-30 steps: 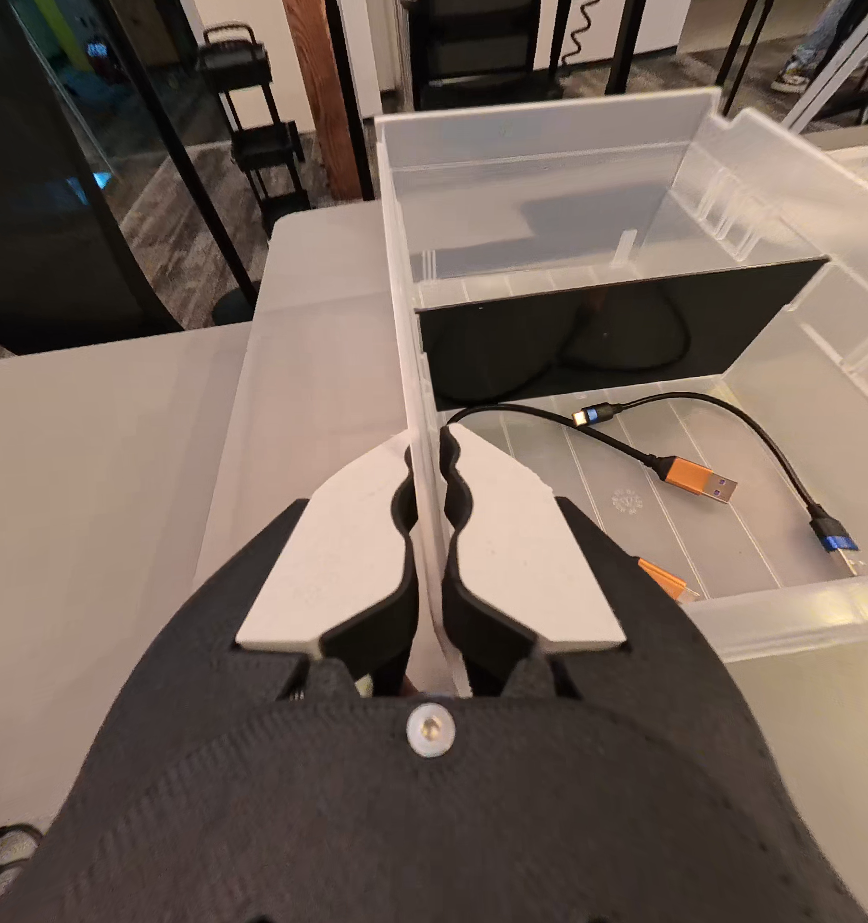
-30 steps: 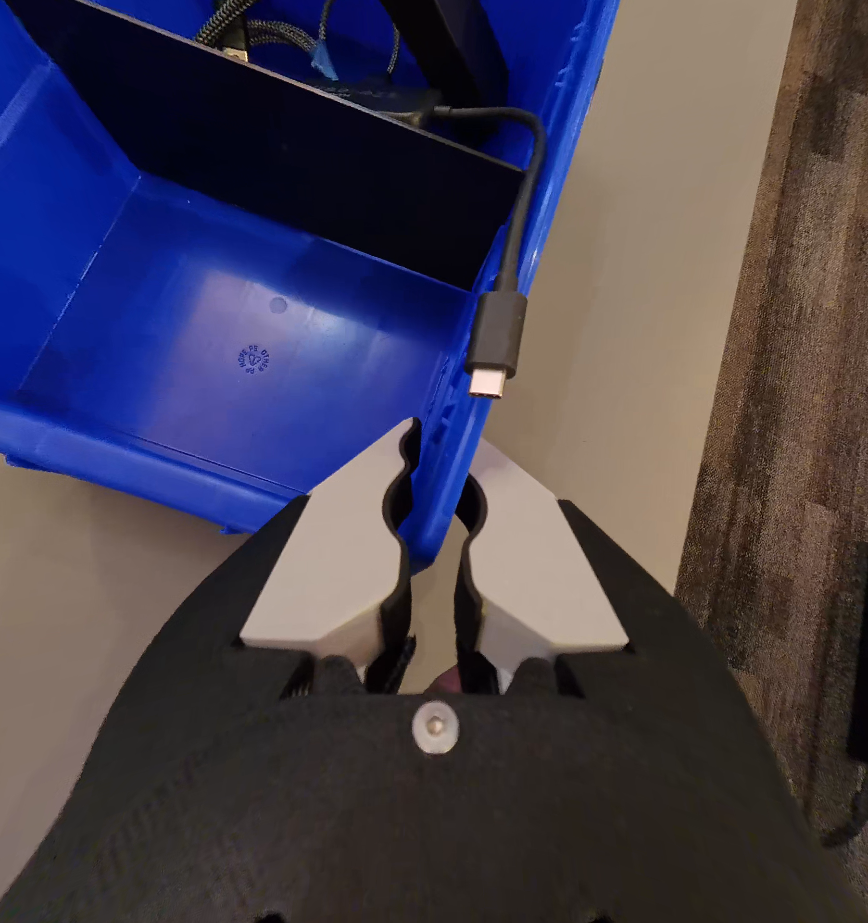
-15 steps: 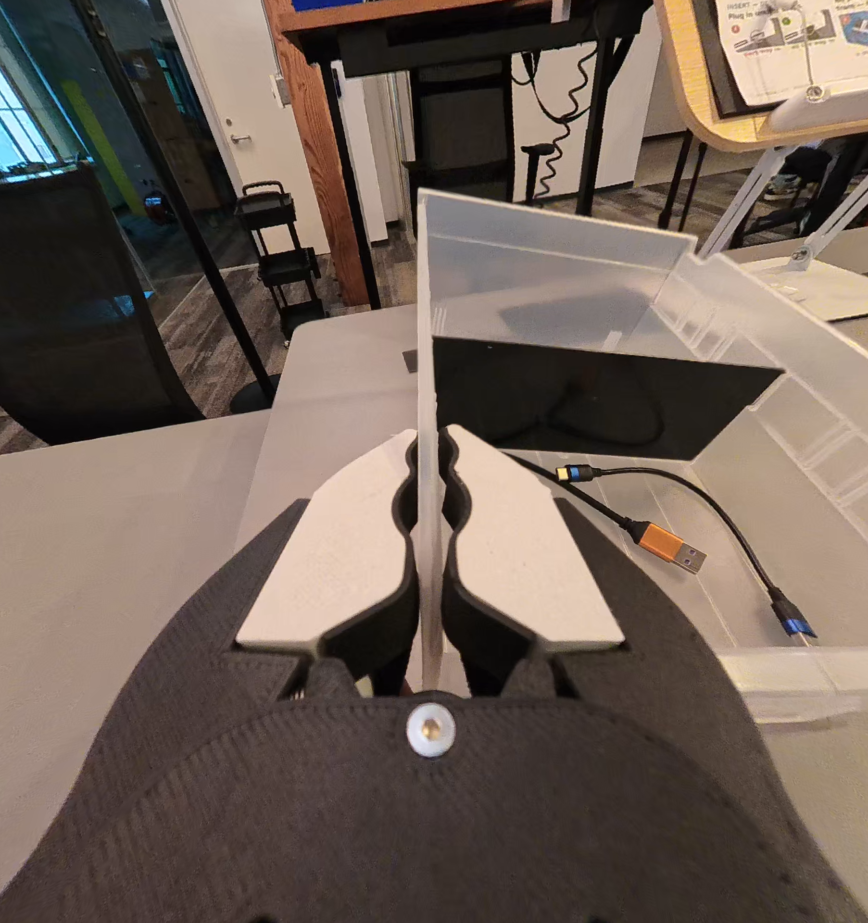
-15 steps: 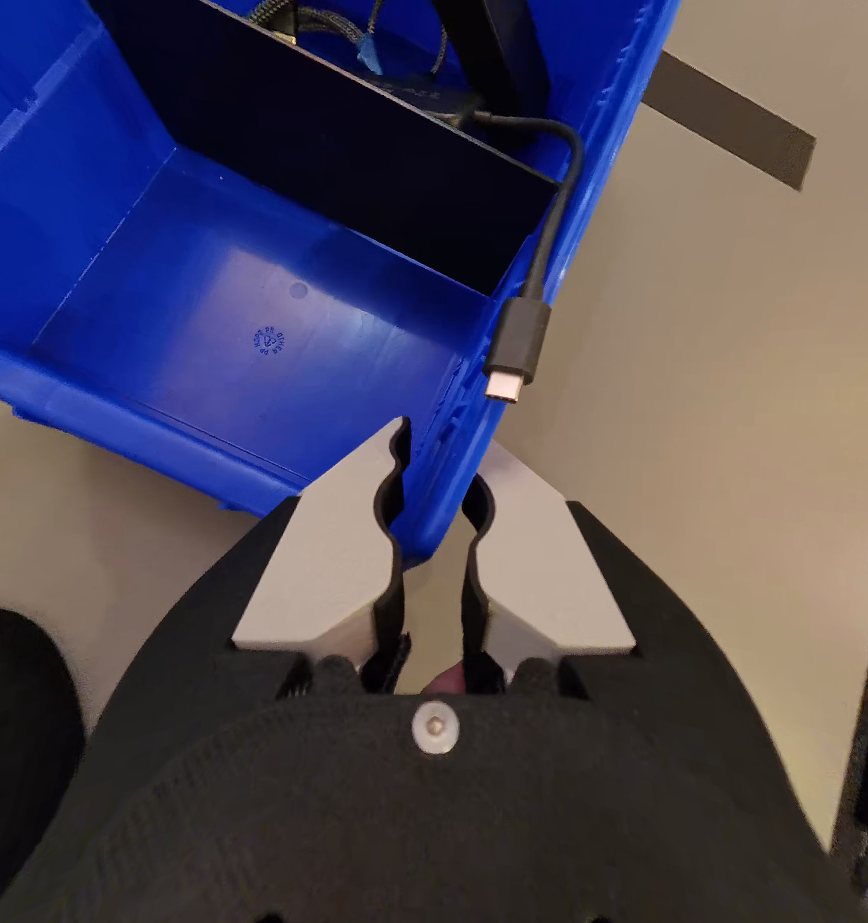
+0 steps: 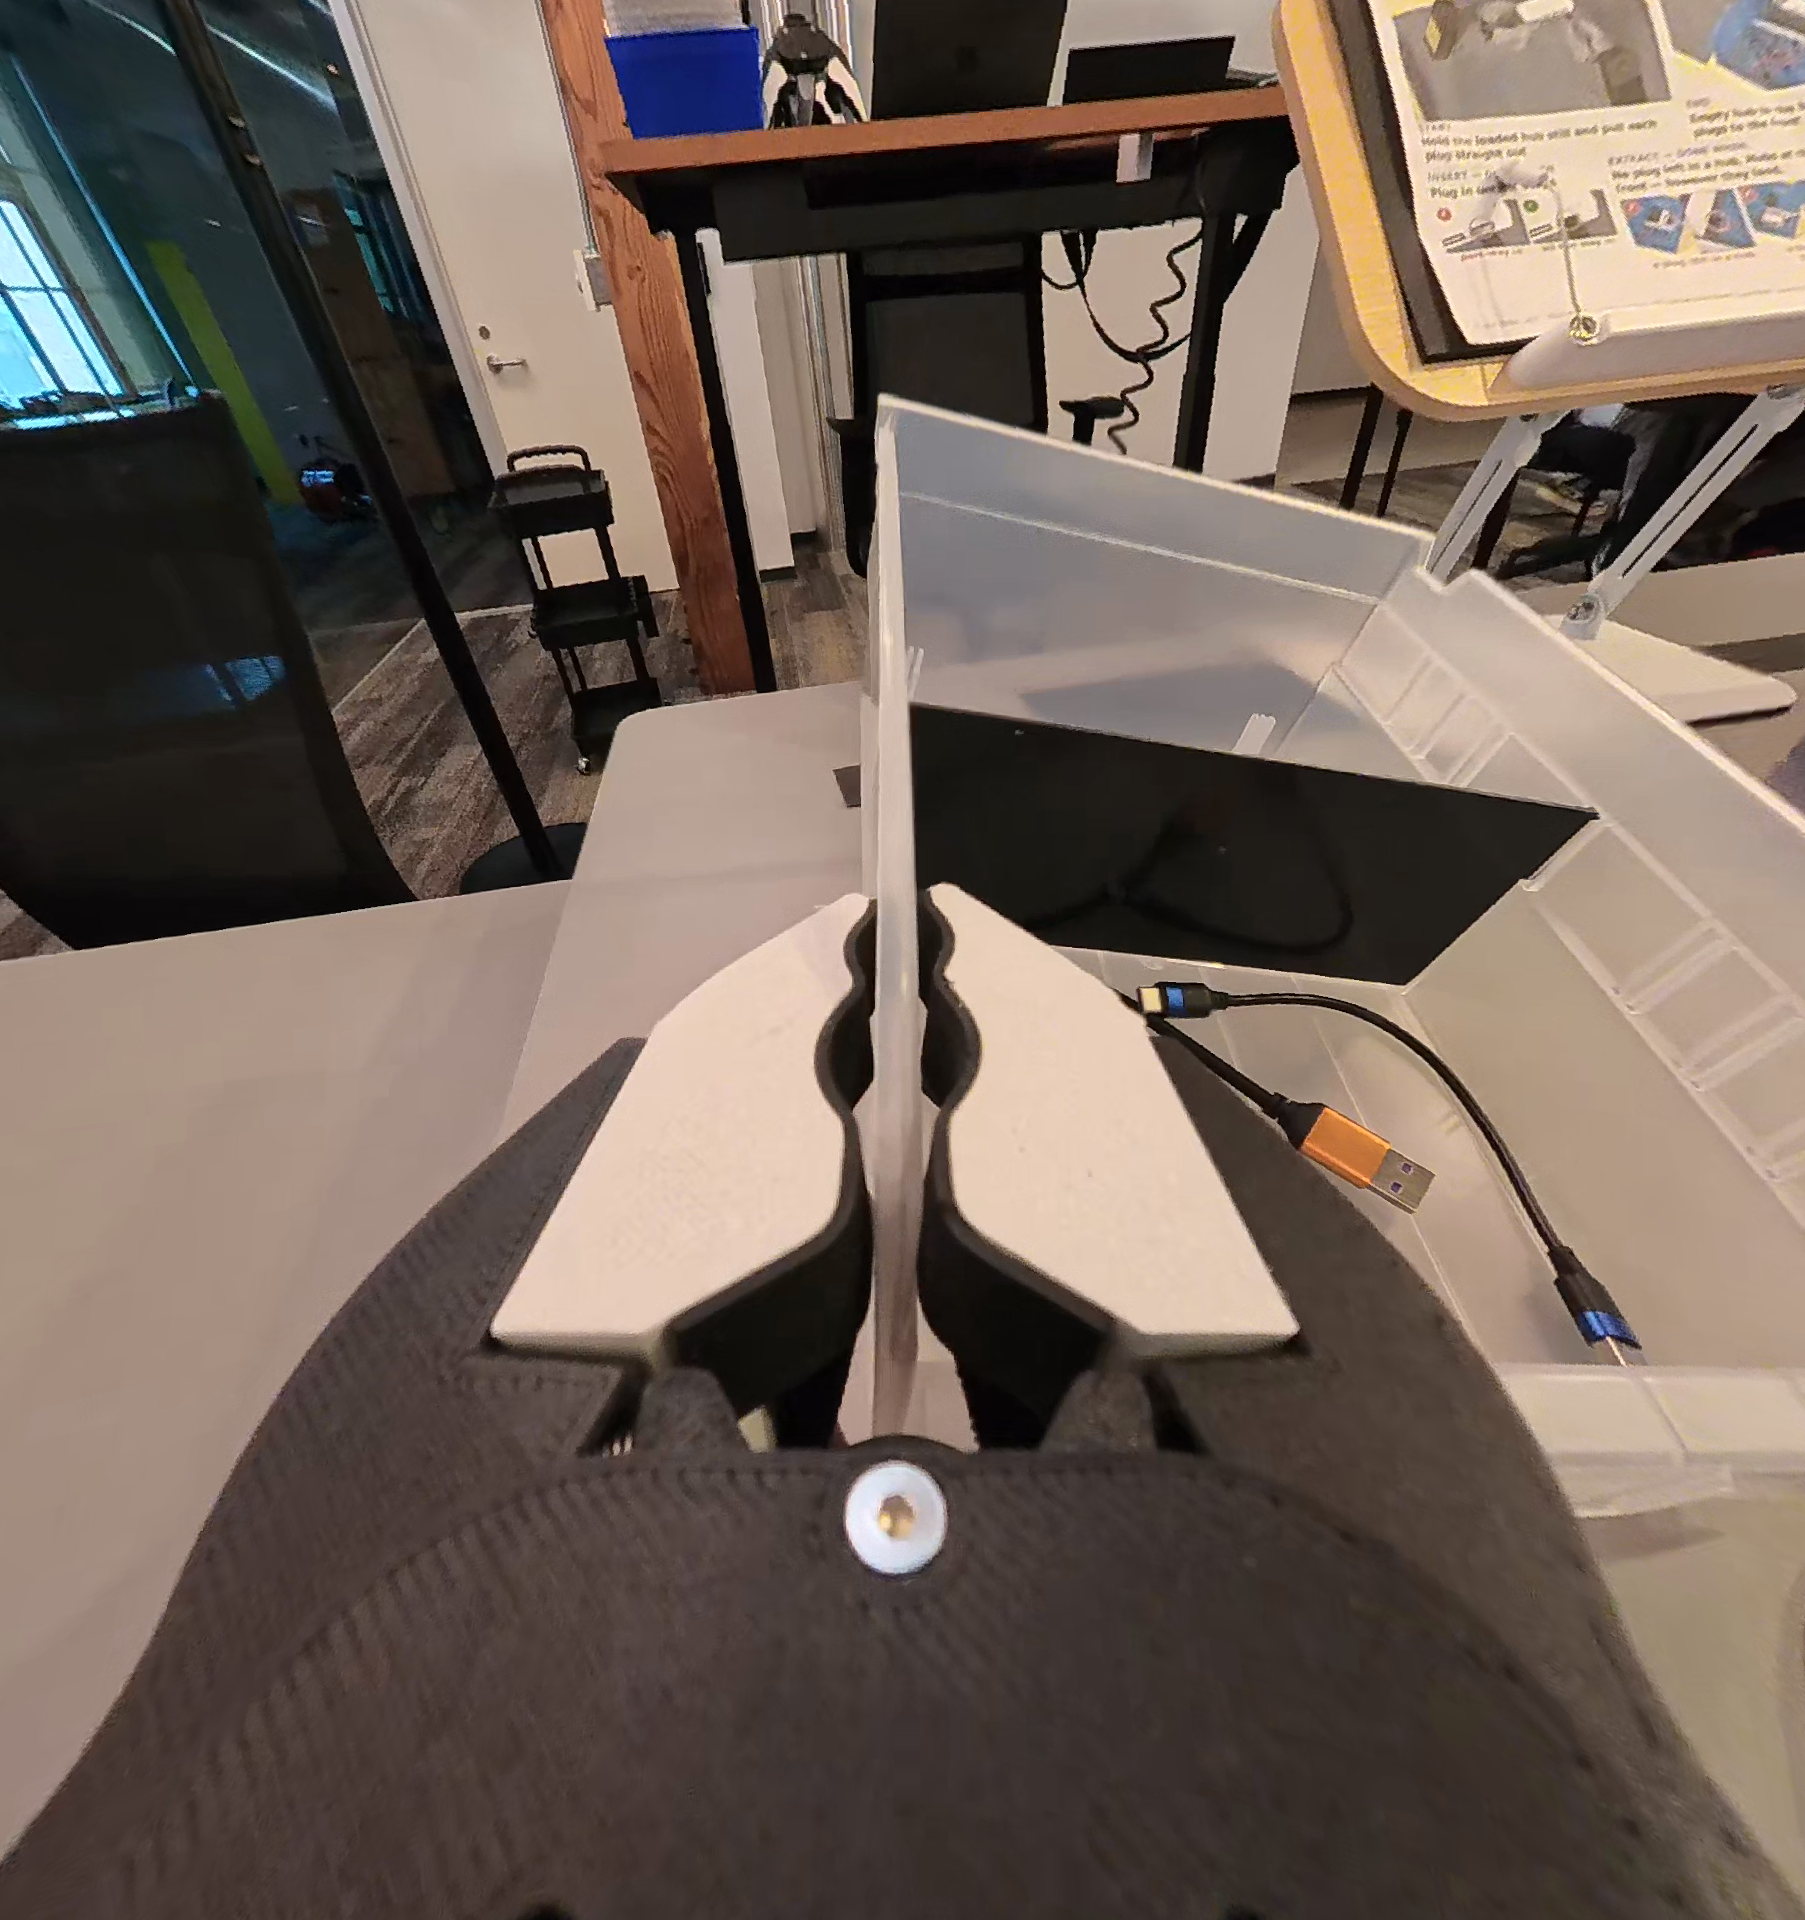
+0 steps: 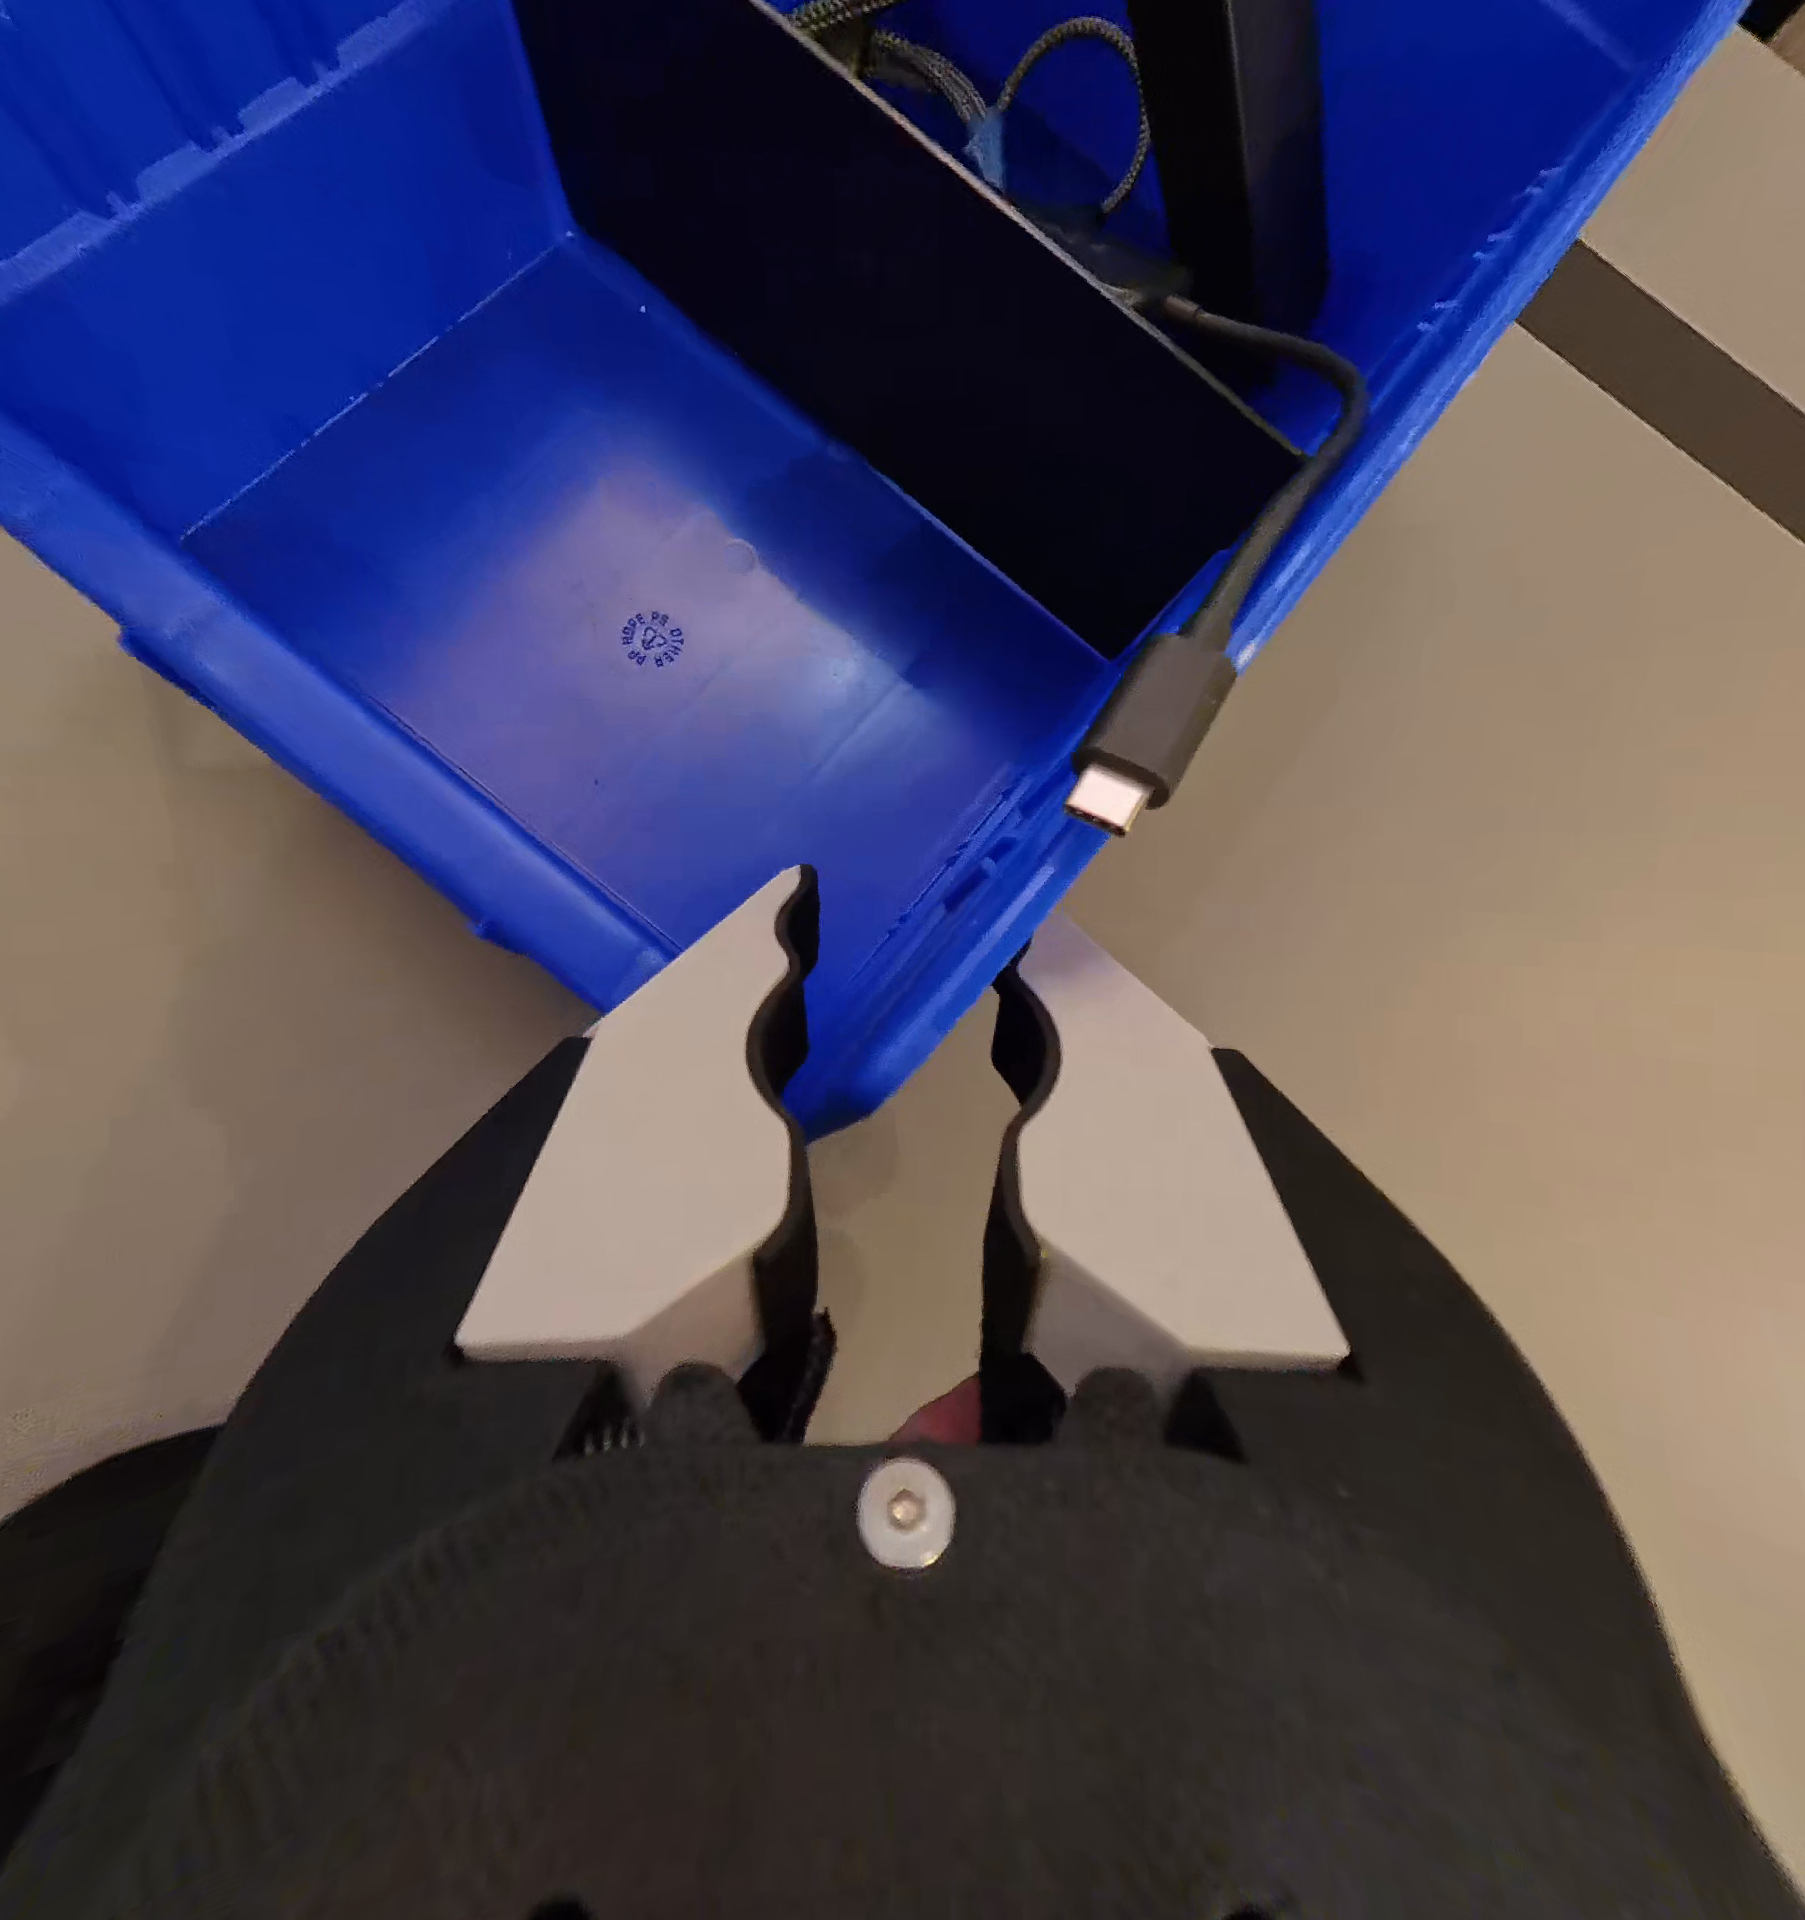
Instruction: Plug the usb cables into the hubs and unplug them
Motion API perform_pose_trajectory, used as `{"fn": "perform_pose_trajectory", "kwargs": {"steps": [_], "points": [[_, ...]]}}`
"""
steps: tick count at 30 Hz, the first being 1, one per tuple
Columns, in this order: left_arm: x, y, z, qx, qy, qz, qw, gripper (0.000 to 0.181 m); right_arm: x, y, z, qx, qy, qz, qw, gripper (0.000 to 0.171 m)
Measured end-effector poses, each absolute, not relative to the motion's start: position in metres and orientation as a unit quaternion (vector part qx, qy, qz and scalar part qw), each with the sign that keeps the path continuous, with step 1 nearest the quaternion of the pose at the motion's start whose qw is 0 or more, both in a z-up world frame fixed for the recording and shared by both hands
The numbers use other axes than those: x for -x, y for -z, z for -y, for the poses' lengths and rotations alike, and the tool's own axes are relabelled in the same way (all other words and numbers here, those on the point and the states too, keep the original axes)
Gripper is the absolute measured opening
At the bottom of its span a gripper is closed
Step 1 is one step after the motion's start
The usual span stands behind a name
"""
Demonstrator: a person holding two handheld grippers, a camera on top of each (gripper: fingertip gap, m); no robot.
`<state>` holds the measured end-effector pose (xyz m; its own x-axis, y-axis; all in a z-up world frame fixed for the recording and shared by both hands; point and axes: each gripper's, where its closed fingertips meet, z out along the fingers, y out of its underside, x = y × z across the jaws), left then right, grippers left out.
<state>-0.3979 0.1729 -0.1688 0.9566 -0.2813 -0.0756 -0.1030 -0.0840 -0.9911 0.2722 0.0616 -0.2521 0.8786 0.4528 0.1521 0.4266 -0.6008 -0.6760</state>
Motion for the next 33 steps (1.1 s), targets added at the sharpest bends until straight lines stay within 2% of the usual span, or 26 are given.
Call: {"fn": "perform_pose_trajectory", "kwargs": {"steps": [22, 33], "points": [[0.435, 0.117, -0.138, 0.665, 0.138, -0.094, 0.728, 0.004, -0.092, 0.253, -0.085, 0.86, -0.057, 0.332, 0.383, 0.036], [0.441, 0.092, -0.125, 0.639, 0.159, -0.083, 0.748, 0.004, 0.03, 0.253, -0.115, 0.835, -0.115, 0.368, 0.391, 0.043]]}}
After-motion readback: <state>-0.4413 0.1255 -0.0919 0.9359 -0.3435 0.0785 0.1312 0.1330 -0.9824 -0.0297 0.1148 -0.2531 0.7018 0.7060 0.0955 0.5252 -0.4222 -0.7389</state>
